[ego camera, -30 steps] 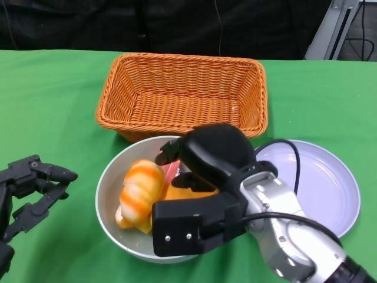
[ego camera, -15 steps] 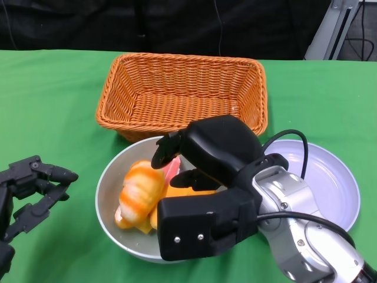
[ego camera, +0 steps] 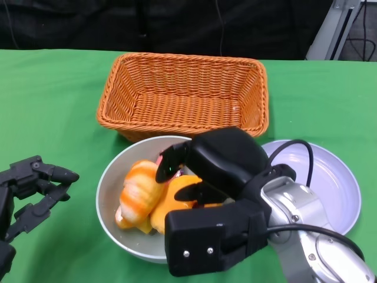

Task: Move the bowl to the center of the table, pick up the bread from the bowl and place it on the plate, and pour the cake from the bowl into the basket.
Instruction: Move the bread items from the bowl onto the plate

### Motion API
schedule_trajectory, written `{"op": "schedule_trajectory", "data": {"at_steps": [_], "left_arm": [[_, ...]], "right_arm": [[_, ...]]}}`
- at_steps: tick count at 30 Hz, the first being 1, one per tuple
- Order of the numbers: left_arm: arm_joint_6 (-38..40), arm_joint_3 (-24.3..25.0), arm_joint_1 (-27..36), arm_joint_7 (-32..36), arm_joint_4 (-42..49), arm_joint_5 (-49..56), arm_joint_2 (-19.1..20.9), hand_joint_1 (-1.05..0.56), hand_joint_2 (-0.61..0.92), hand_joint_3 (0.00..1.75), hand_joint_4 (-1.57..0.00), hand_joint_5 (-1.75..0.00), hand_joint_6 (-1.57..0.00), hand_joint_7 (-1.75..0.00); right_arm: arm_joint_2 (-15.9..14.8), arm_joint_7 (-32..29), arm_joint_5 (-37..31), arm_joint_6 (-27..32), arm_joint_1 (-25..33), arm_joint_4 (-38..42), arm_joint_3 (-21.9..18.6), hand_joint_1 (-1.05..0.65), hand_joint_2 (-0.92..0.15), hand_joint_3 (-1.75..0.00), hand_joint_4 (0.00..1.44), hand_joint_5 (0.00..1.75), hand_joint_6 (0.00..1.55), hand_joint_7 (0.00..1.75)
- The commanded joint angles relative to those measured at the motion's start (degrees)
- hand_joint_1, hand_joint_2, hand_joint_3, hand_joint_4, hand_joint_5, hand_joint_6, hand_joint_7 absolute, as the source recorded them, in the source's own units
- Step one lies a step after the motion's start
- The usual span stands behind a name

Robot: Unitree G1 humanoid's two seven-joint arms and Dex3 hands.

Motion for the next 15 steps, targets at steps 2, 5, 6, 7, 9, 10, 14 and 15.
{"op": "schedule_trajectory", "data": {"at_steps": [2, 5, 6, 7, 9, 10, 14, 15], "left_arm": [[0.0, 0.1, 0.2, -0.2, -0.6, -0.6, 0.8, -0.11, 0.92, 0.24, -0.86, -1.17, -0.93, -0.77], [-0.2, 0.0, 0.3, -0.1, -0.7, -0.5, 0.7, -0.11, 0.92, 0.24, -0.86, -1.17, -0.94, -0.77], [-0.4, 0.0, 0.3, 0.0, -0.8, -0.4, 0.7, -0.11, 0.92, 0.24, -0.85, -1.17, -0.93, -0.77], [-0.5, 0.0, 0.3, 0.1, -0.8, -0.3, 0.7, -0.11, 0.92, 0.24, -0.84, -1.17, -0.93, -0.77], [-0.5, 0.0, 0.3, 0.1, -0.8, -0.2, 0.7, -0.11, 0.92, 0.24, -0.84, -1.17, -0.93, -0.77], [-0.5, 0.0, 0.3, 0.1, -0.8, -0.2, 0.7, -0.11, 0.92, 0.24, -0.84, -1.17, -0.93, -0.77], [-1.2, 0.0, 0.0, -1.1, -0.1, -1.4, 0.9, -0.10, 0.92, 0.25, -0.83, -1.18, -0.91, -0.76], [-1.1, 0.0, 0.0, -1.0, -0.1, -1.2, 0.8, -0.12, 0.92, 0.23, -0.84, -1.18, -0.91, -0.77]], "right_arm": [[-1.0, 1.9, -0.8, 0.2, 0.4, -2.0, 0.4, -0.35, -0.84, 0.00, 0.73, 1.03, 0.85, 0.34], [-1.9, 4.4, -2.7, 0.6, 0.3, -3.7, 1.5, -0.37, -0.84, 0.00, 0.73, 1.02, 0.85, 0.31], [-2.5, 6.2, -4.1, 0.8, 0.2, -4.9, 2.3, -0.50, -0.88, 0.00, 0.71, 0.66, 0.70, 0.15], [-2.8, 7.5, -5.2, 0.9, 0.2, -5.8, 2.7, -0.55, -0.89, 0.00, 0.77, 0.43, 0.66, 0.08], [-2.8, 8.7, -6.2, 1.1, 0.3, -6.4, 2.9, -0.59, -0.90, 0.00, 0.82, 0.21, 0.63, 0.02], [-2.7, 9.0, -6.4, 1.1, 0.4, -6.6, 2.8, -0.59, -0.90, 0.00, 0.83, 0.17, 0.62, 0.01], [-2.4, 14.7, -11.0, 3.0, 3.1, -10.3, 6.4, -0.80, -0.92, -0.03, 0.53, 0.02, 0.37, 0.00], [-2.3, 15.1, -11.7, 3.1, 3.5, -10.4, 6.5, -0.84, -0.92, -0.04, 0.48, 0.01, 0.33, 0.00]]}}
